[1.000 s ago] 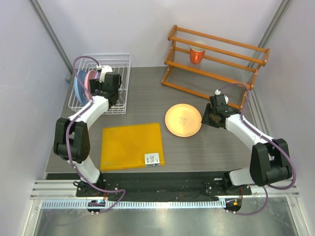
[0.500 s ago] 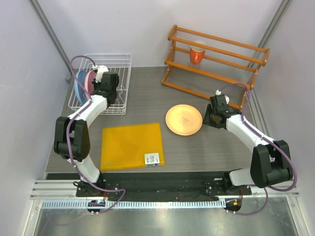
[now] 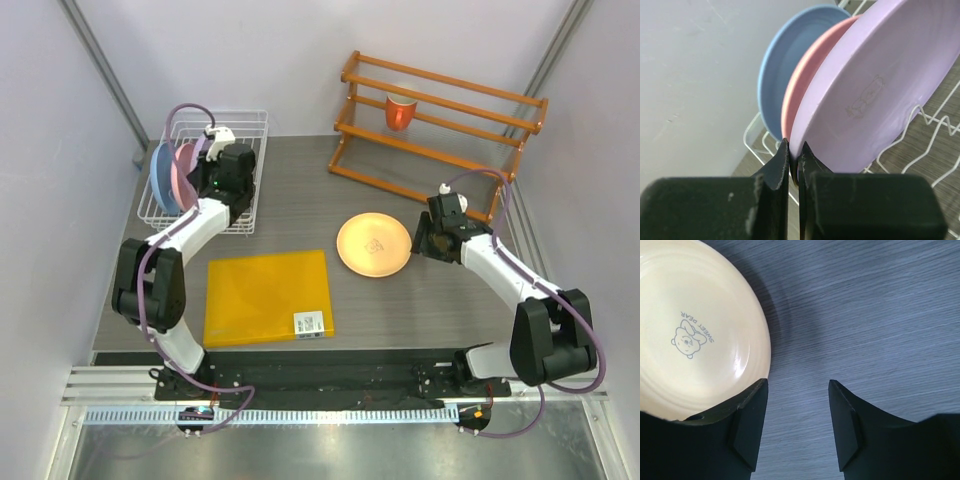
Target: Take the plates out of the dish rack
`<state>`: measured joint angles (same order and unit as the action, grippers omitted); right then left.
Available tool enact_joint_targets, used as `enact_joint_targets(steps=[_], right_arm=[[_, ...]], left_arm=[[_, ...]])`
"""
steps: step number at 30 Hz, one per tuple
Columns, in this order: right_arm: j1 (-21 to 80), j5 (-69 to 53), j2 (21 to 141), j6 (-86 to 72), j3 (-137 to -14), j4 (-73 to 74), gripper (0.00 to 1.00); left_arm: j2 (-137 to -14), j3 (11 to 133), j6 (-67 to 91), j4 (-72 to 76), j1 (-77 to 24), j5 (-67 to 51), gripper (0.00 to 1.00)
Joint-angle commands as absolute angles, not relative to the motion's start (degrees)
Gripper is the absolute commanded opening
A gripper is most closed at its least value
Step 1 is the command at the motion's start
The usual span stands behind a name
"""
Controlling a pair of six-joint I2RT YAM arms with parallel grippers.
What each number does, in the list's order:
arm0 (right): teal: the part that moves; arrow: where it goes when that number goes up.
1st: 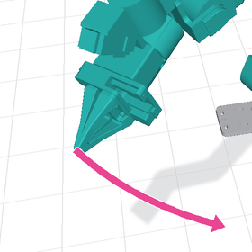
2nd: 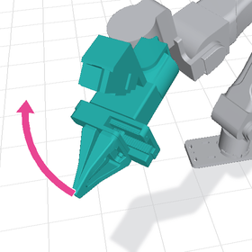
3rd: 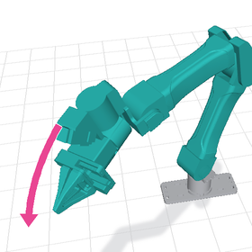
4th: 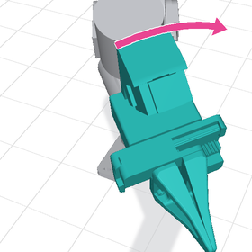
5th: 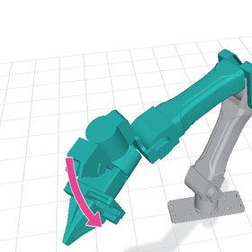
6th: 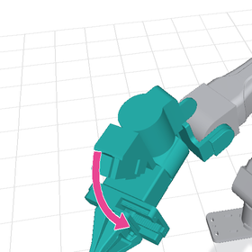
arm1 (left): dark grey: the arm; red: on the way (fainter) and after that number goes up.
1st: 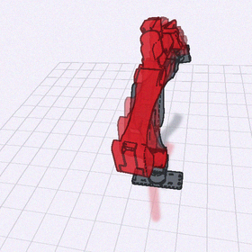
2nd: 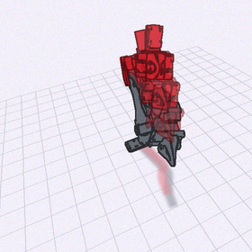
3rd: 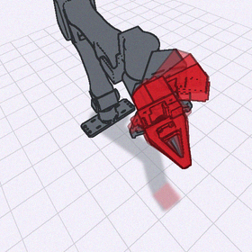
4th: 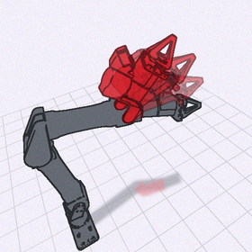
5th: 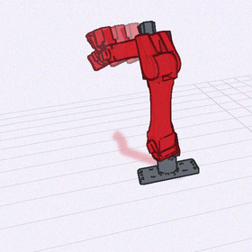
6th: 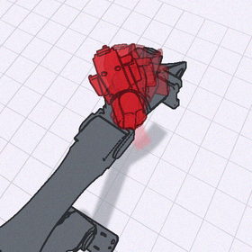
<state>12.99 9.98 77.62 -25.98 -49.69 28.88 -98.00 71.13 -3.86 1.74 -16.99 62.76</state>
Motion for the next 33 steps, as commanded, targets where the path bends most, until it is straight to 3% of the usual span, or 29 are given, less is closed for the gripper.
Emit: enact_joint_targets(steps=[1,7,17,21,28,33], right_arm=[[12.8,12.1,74.0,-25.2,-51.0,29.8,0.58],[12.8,12.9,71.8,-25.1,-52.2,31.7,0.6],[13.1,5.8,68.3,-25.0,-57.8,31.7,0.66],[15.1,-1.2,70.0,-25.3,-60.5,27.5,0.67],[20.3,-5.7,72.7,-28.4,-62.1,15.8,0.68],[21.9,-7.3,75.0,-29.1,-62.0,11.9,0.7]], left_arm=[[-96.0,71.2,-10.8,14.6,-18.8,71.8,0.0],[-93.2,72.3,-12.7,12.6,-19.6,73.4,0.0],[-83.8,78.7,2.1,-11.8,-23.7,59.2,0.0],[-81.3,79.4,12.6,-21.6,-24.5,41.0,0.0],[-79.6,74.3,28.8,-20.8,-24.8,11.8,0.0],[-80.2,71.3,34.4,-18.4,-27.0,6.6,0.0]])
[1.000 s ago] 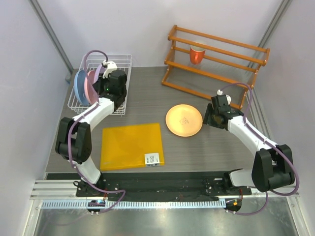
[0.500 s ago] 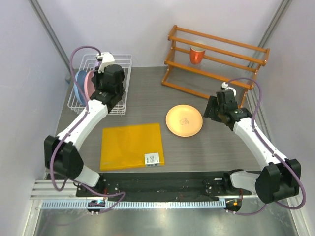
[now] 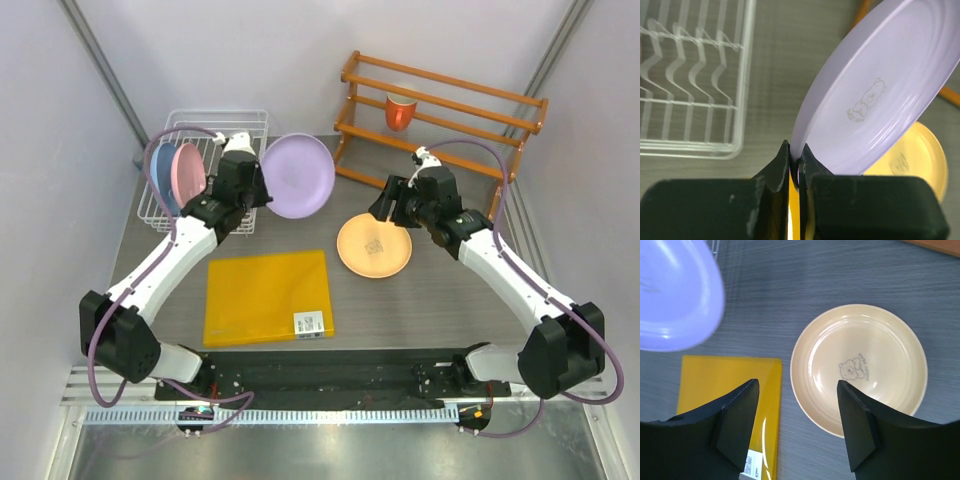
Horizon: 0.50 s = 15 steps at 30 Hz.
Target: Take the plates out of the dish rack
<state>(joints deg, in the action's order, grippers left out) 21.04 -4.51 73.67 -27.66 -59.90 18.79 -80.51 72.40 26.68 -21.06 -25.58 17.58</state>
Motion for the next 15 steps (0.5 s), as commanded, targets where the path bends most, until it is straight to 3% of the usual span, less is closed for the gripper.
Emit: enact_joint_targets(steps=[1,15], right_arm=[[22.1,-7.6,75.7,-29.1,-62.0,11.3,0.7],[24.9,-6.0,80.6,-28.9,-63.7,10.5,0.7]], left_arm=[[-80.4,71.1,35.1,-18.2,-27.1,5.7,0.0],[-80.8,69.3,38.1,-17.6,-29.2,0.8,0.0]])
